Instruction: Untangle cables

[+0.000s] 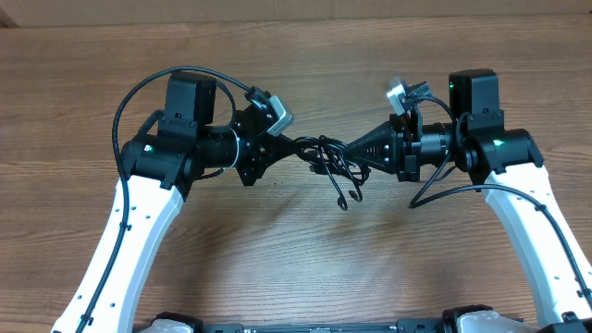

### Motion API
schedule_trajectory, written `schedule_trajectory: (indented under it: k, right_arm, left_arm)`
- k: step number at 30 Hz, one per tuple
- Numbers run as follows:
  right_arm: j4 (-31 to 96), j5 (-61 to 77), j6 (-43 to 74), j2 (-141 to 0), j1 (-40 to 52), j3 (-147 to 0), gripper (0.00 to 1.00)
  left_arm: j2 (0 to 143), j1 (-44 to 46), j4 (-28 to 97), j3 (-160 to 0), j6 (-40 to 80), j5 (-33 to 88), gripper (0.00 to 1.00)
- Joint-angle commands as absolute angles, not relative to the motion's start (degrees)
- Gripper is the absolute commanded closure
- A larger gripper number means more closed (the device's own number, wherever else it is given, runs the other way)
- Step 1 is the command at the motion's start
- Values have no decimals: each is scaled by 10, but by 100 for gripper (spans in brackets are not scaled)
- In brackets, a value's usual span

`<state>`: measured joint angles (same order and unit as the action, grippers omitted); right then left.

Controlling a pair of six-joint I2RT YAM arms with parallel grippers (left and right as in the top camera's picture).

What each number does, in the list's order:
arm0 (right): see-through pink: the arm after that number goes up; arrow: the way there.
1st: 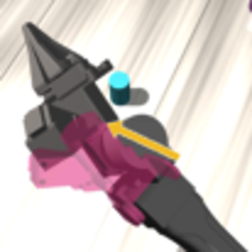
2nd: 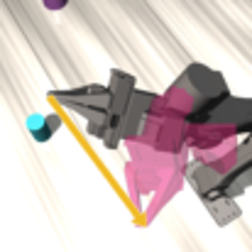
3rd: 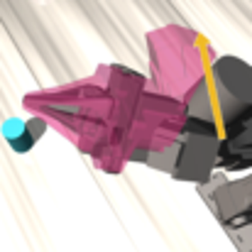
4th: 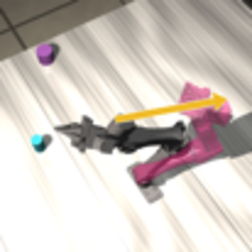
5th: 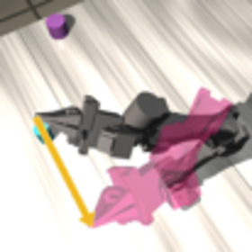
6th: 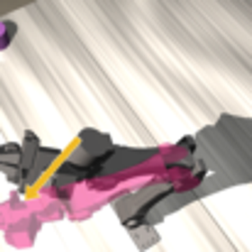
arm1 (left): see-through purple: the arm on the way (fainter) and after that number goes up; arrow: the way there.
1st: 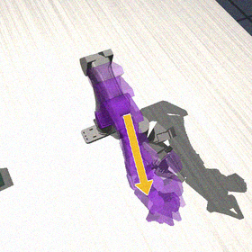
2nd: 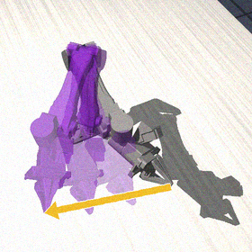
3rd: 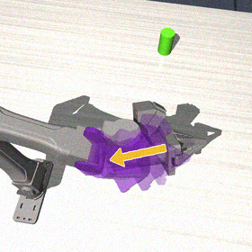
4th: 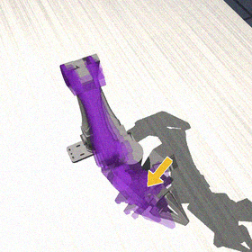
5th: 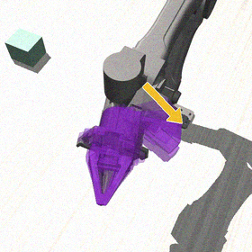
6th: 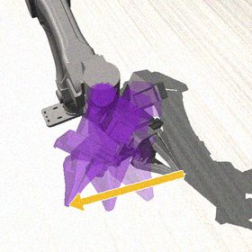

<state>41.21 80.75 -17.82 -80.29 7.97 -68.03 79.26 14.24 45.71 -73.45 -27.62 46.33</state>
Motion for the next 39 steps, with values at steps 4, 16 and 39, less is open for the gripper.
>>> schedule_trajectory:
  k: [4,16,39]
  right_arm:
    - [423,828,-181,-788,79,-694,96]
    - [434,828,-181,-788,79,-694,96]
    - [447,735,-180,-788,79,-694,87]
  left_arm:
    - [795,138,415,-733,-184,434,95]
    - [795,133,410,-733,154,88,96]
    - [795,129,420,-733,76,196,96]
